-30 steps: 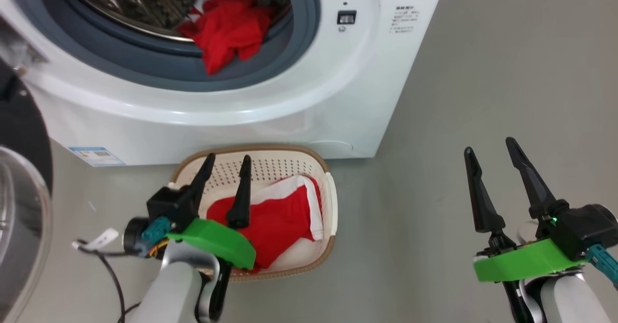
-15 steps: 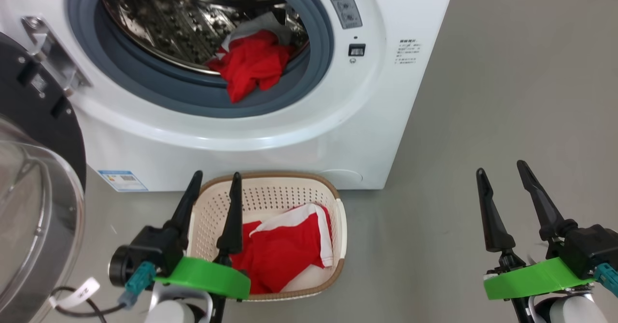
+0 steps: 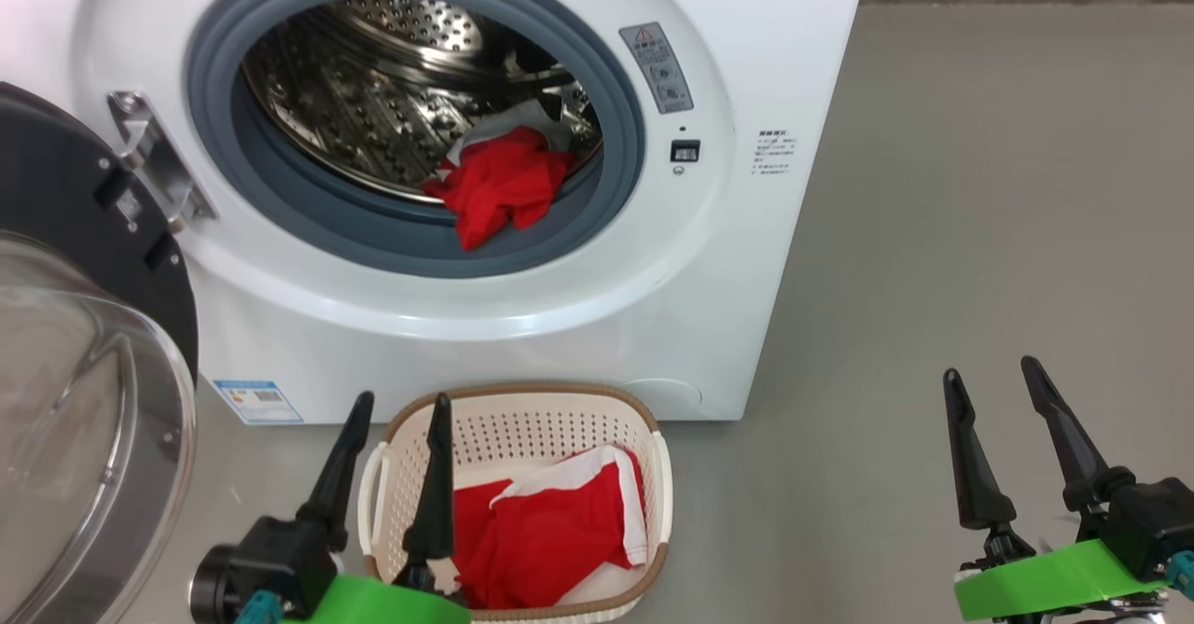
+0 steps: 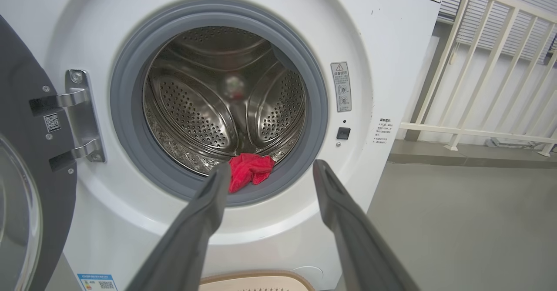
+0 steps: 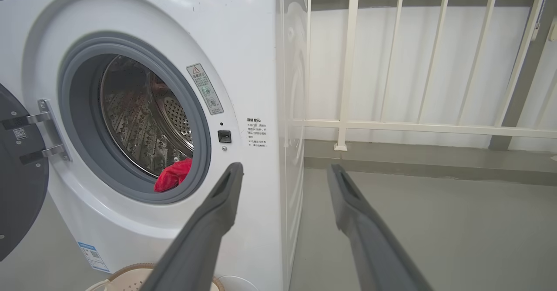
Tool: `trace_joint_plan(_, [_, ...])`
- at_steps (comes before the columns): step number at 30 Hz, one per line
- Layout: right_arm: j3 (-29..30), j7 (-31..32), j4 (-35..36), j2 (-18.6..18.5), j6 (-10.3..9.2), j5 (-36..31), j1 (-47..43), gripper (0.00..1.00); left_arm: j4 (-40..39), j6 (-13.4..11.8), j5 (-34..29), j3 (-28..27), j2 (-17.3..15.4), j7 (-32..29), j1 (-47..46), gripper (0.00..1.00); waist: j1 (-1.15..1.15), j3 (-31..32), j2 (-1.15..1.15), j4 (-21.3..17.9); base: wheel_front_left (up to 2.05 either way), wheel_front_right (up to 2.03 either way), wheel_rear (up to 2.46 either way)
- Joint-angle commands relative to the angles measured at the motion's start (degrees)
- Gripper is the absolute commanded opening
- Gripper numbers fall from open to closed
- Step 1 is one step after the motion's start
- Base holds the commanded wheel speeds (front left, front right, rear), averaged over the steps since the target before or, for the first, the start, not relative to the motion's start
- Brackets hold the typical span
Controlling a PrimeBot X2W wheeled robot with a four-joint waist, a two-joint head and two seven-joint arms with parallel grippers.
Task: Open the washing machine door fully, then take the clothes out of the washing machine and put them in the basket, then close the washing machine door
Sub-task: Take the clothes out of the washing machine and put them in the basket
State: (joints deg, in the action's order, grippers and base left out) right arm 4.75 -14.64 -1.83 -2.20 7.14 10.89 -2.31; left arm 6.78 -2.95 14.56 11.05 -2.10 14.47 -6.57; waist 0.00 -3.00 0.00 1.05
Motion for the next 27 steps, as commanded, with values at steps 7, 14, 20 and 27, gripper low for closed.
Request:
trace_joint_plan(7, [-0.70,-0.36,2.24,-0.67,0.35,-0.42,-0.63,1.00,-2.87,-0.69,-0.77,-2.56,-0.78,0.52,2.19,1.00,0.00,2.15,0.00,-0.11,0.00,0.00,0.00])
trace_joint_plan(14, [-0.64,-0.36,2.63,-0.67,0.35,-0.41,-1.29,1.00,-2.98,-0.81,-1.06,-2.82,-0.78,0.52,2.87,1.00,0.00,2.62,0.00,-0.17,0.00,0.00,0.00])
trace_joint_plan(20, [-0.73,-0.36,2.88,-0.67,0.35,-0.39,-1.25,1.00,-3.06,-0.88,-1.04,-2.97,-0.77,0.52,2.96,1.00,0.00,2.16,0.00,-0.36,0.00,0.00,0.00])
trace_joint_plan(27, [-0.73,-0.36,2.93,-0.67,0.35,-0.43,-0.84,1.00,-2.76,-0.97,-0.85,-2.89,-0.77,0.52,2.69,1.00,0.00,1.38,0.00,-0.70,0.00,0.00,0.00])
